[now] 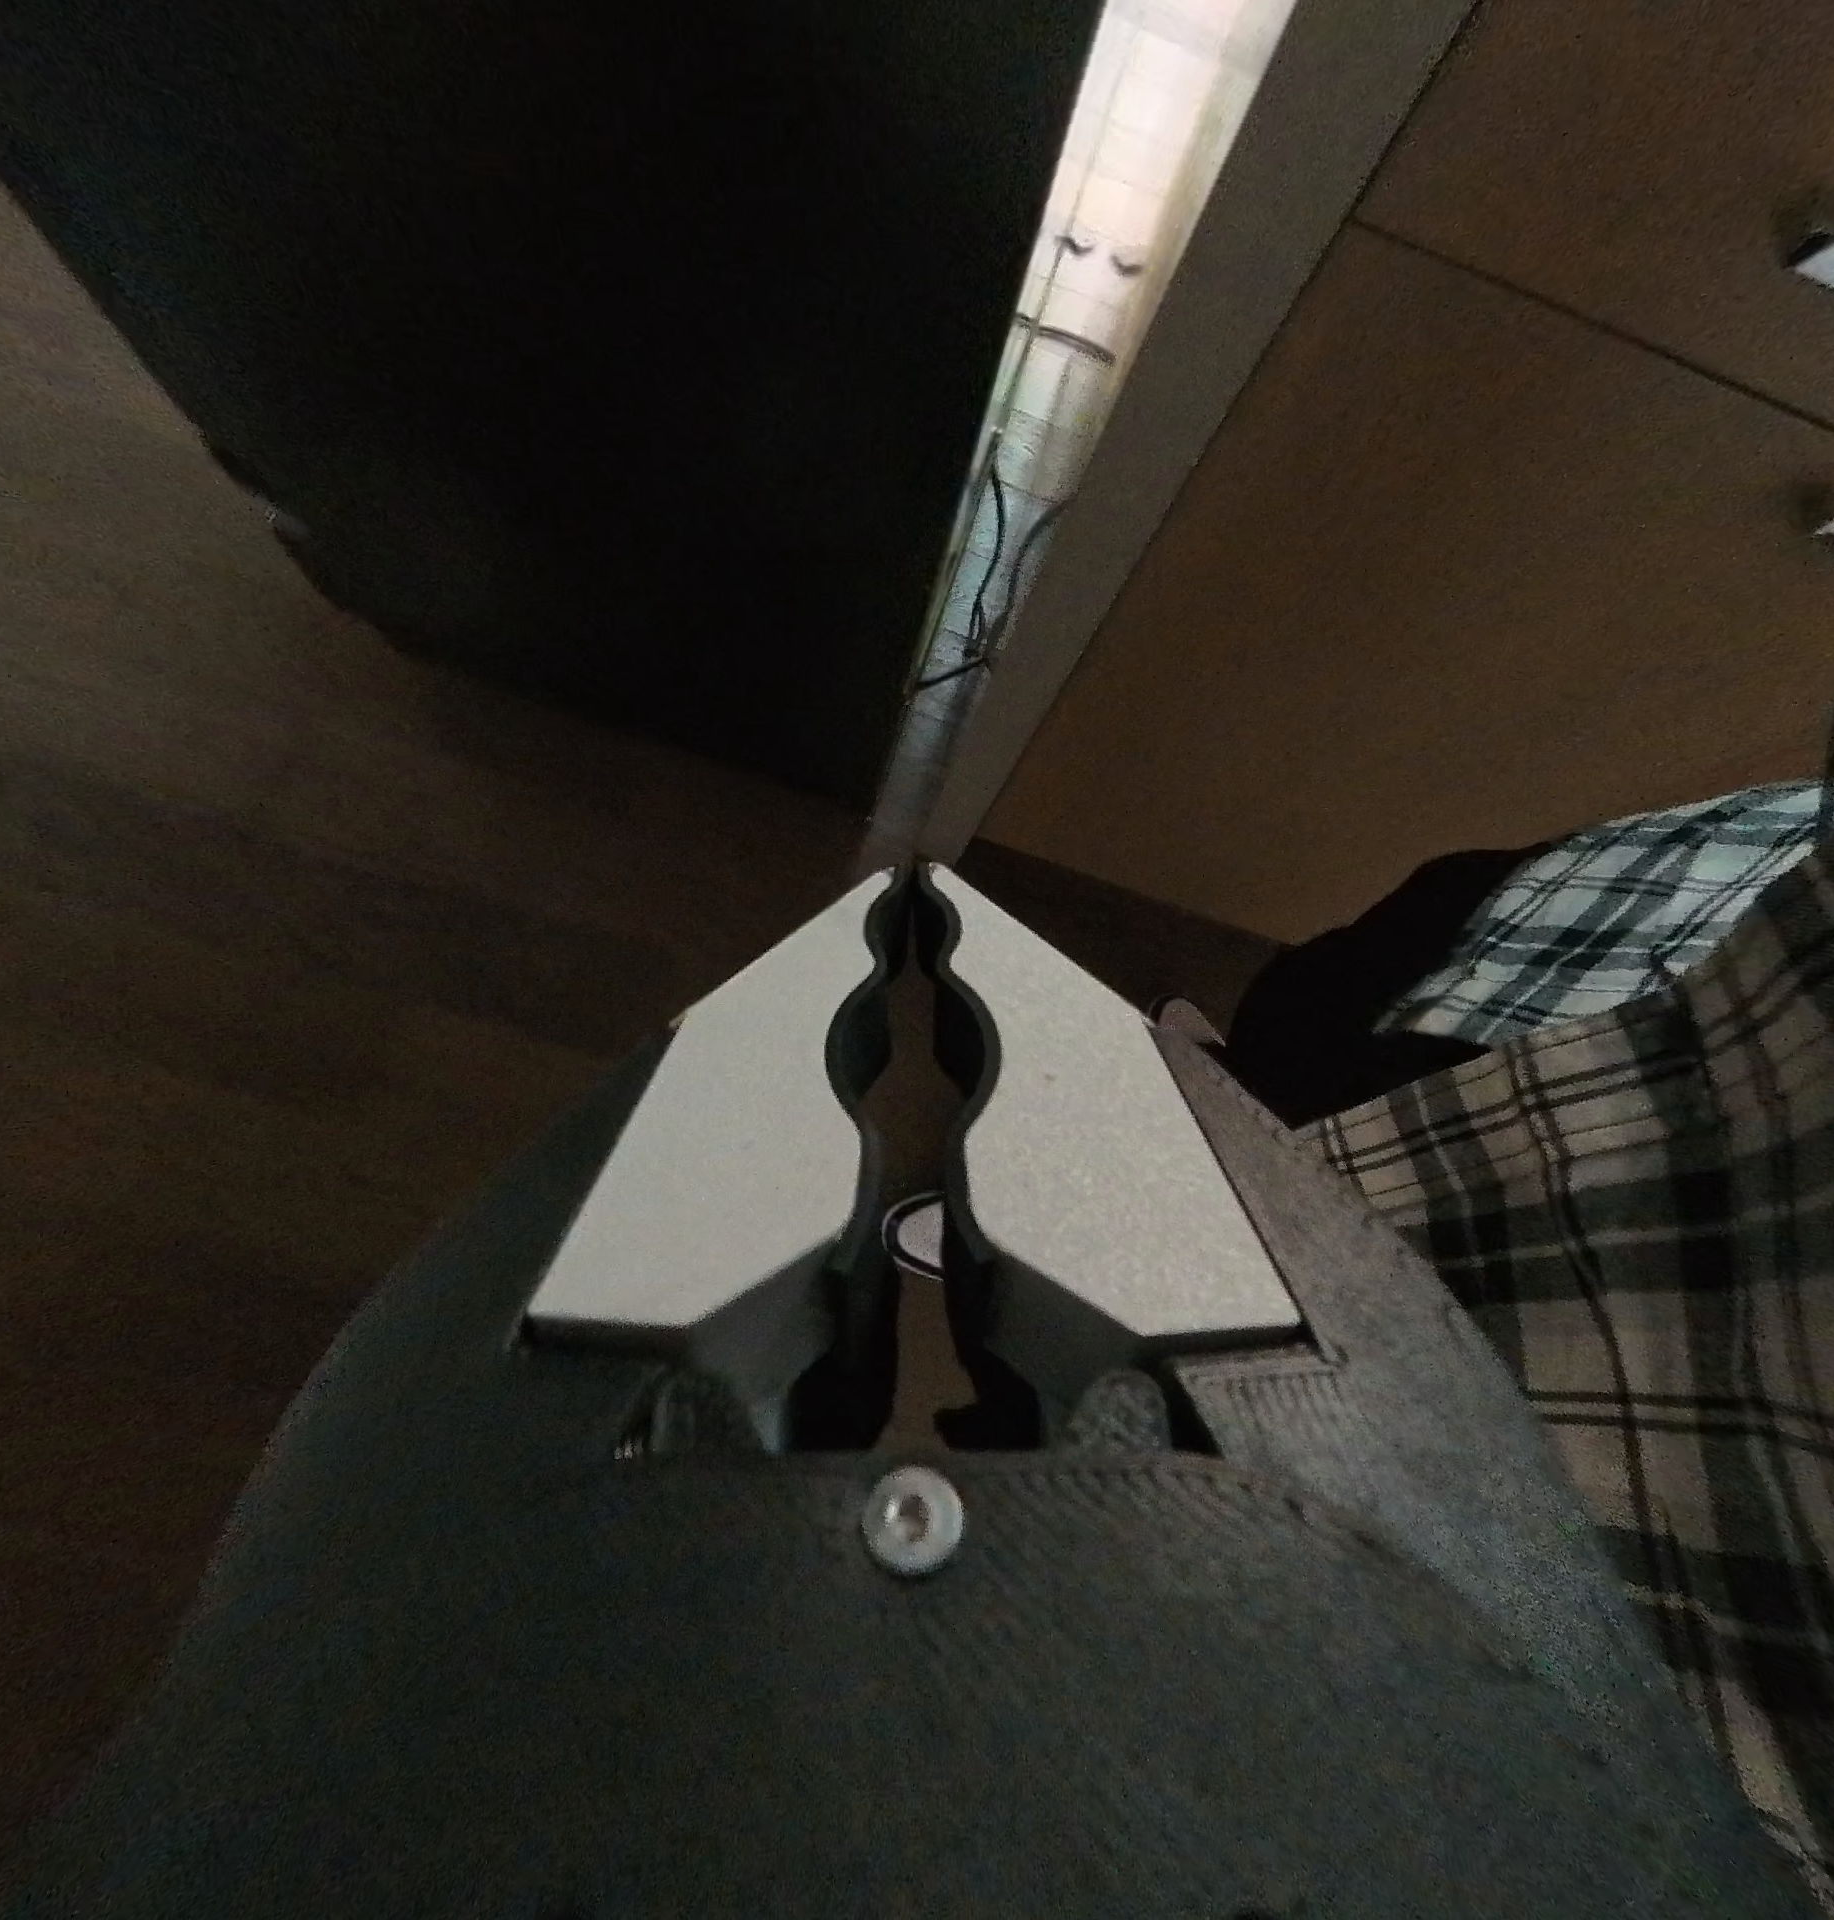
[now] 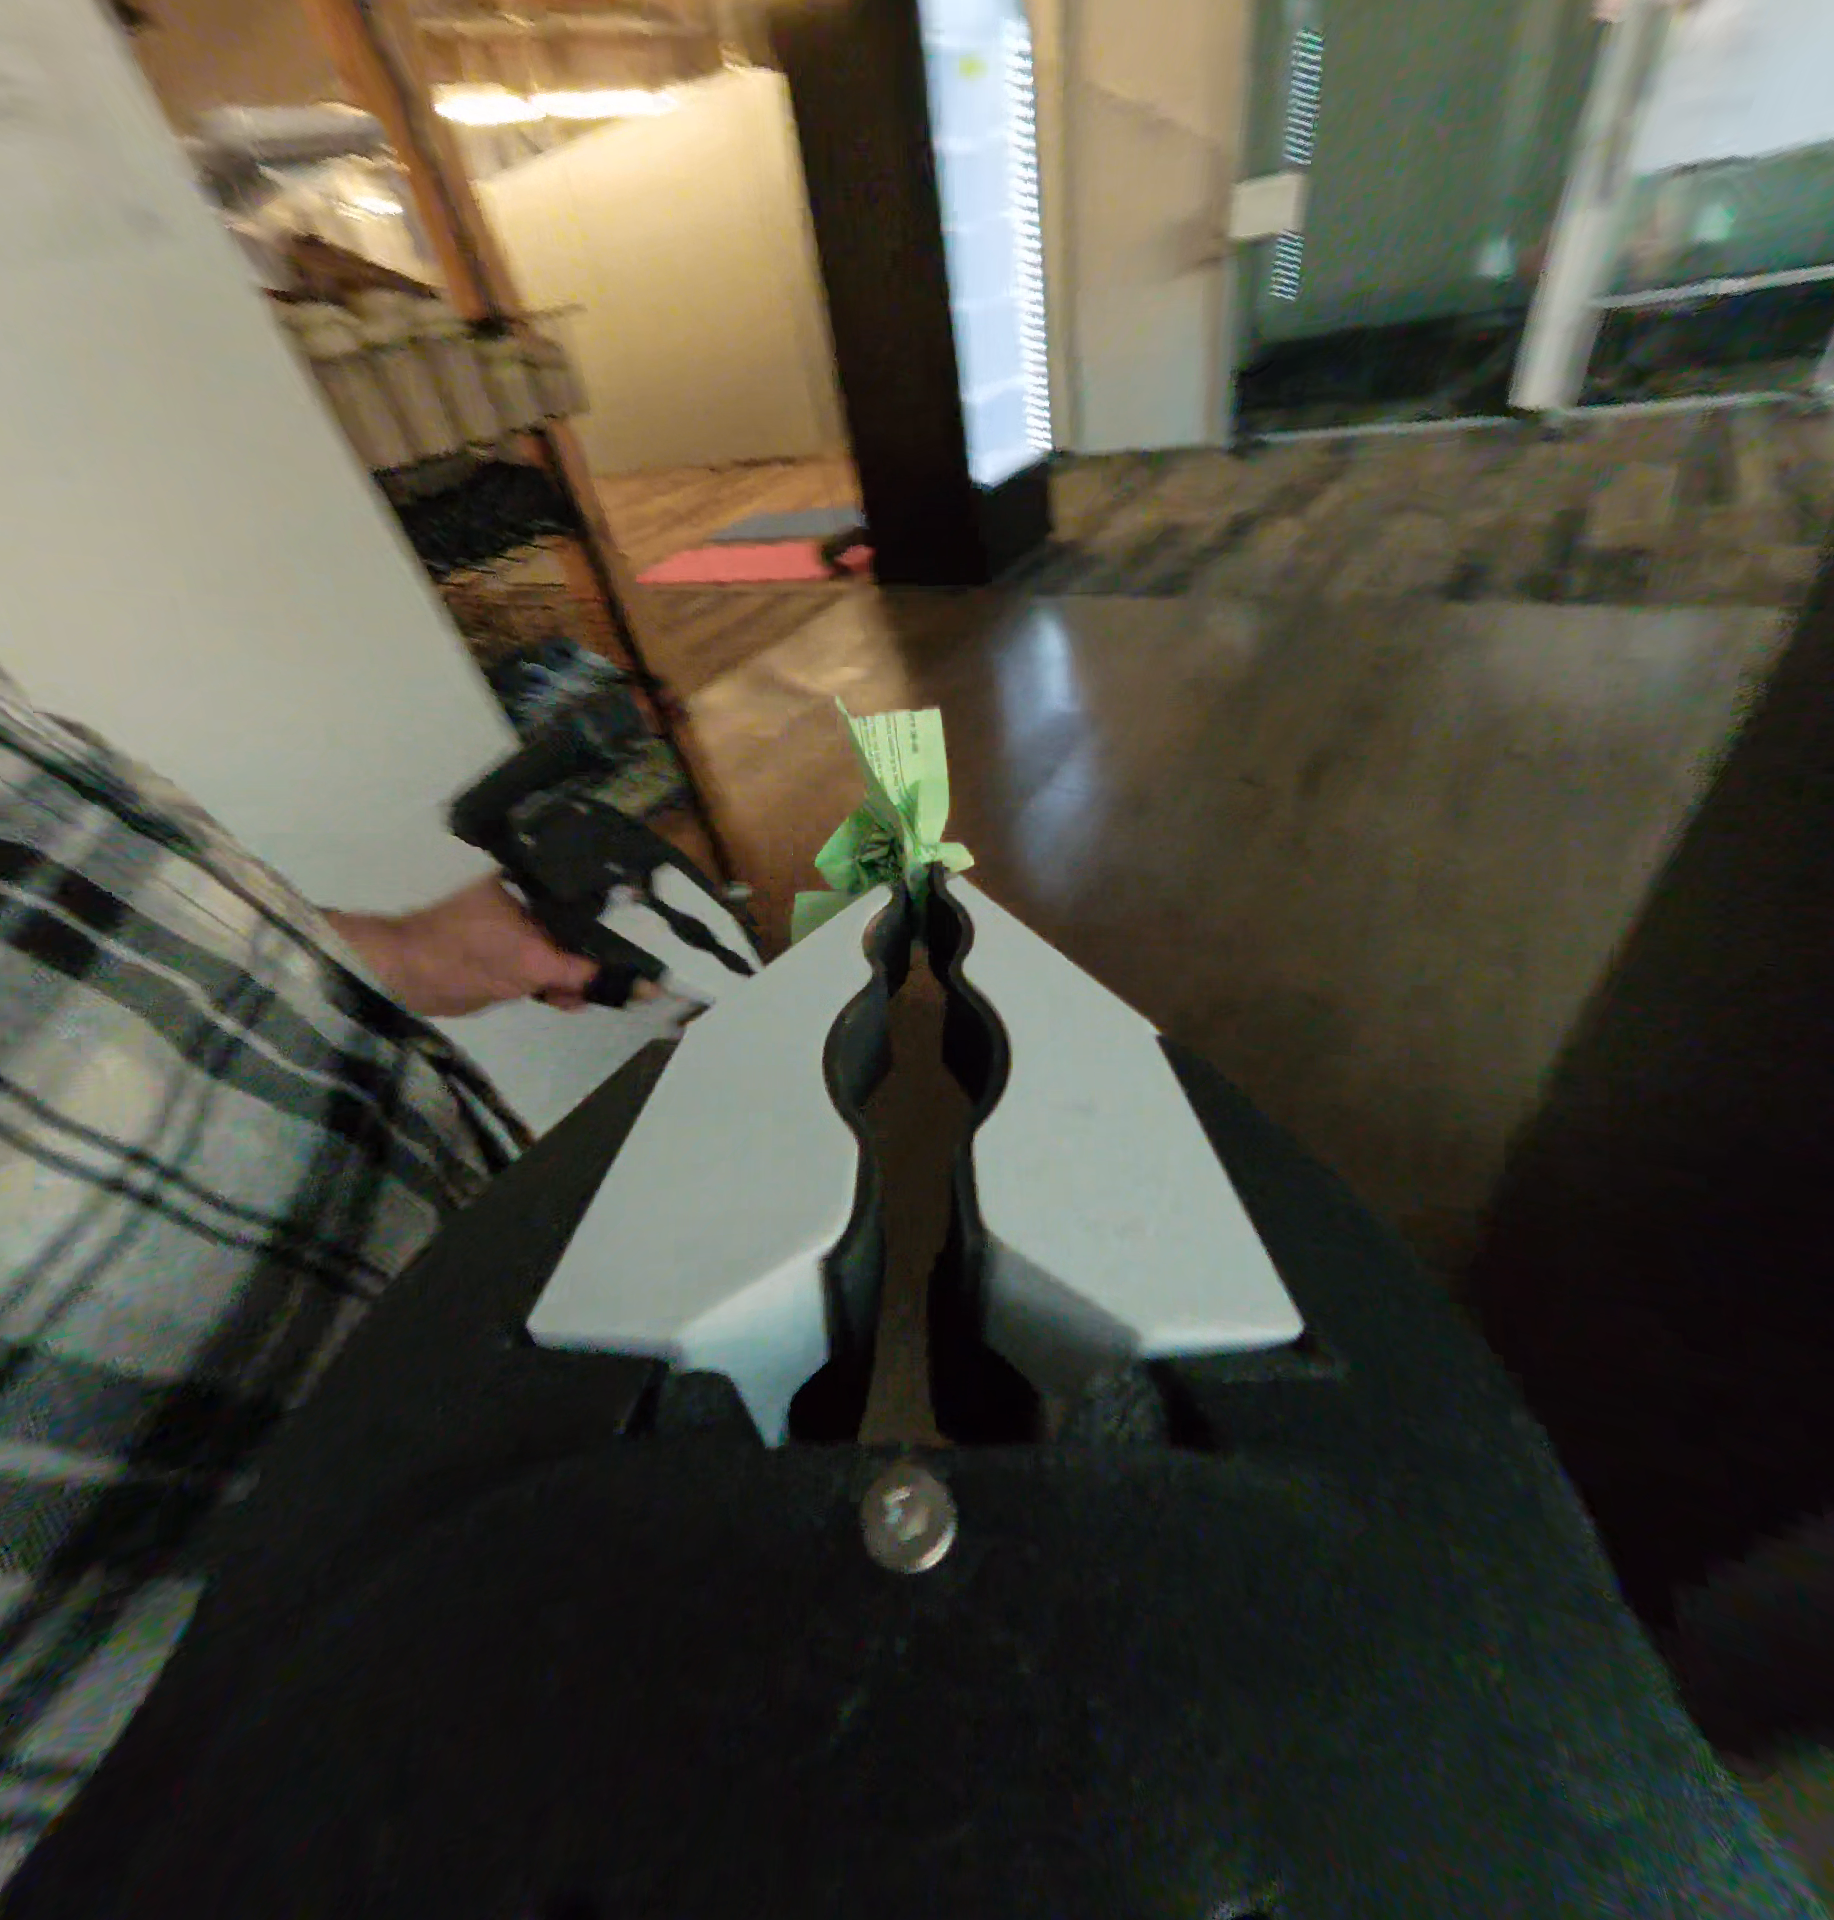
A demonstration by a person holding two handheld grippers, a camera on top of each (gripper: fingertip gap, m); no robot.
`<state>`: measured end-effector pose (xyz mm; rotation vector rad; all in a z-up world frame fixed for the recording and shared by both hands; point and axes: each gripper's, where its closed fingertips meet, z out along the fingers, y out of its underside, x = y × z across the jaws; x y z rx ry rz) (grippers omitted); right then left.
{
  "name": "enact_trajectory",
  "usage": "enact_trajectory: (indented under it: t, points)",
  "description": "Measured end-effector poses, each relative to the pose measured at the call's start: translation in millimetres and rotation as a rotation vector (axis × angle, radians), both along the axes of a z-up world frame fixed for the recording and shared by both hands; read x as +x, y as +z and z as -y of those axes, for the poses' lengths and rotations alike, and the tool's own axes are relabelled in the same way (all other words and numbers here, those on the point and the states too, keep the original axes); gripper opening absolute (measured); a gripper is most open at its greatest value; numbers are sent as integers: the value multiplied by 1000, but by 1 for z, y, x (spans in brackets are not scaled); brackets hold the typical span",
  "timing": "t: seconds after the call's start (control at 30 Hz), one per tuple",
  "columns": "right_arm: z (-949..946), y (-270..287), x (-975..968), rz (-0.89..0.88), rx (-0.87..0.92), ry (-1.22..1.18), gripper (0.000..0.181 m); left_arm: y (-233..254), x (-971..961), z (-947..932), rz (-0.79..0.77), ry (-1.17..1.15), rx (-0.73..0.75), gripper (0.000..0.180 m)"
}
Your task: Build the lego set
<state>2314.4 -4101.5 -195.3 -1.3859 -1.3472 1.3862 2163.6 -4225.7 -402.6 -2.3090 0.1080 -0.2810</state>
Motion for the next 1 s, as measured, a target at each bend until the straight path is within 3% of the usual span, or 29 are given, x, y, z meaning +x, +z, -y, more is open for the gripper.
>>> enact_trajectory:
  t: [0.2,0.37,0.57,0.7,0.8,0.87,0.93,1.0]
  points:
    - [-127,-42,134,263,93,-553,0,17,55,-79,67,-256,56,0]
    - [-192,-60,267,484,138,-925,0,61,157,-163,91,-528,157,5]
    - [-202,-104,344,728,80,-981,2,152,284,-262,43,-750,377,12]
    - [-205,-121,356,773,133,-965,7,209,368,-320,25,-844,466,16]
    - [-208,-119,362,744,156,-952,21,241,434,-363,-17,-926,456,19]
    - [-209,-115,369,717,160,-951,36,249,480,-386,-64,-1016,359,16]
    - [-207,-111,375,681,149,-926,43,246,519,-415,-173,-1082,243,14]
    - [-202,-108,376,655,155,-885,42,256,558,-446,-211,-1104,265,1]
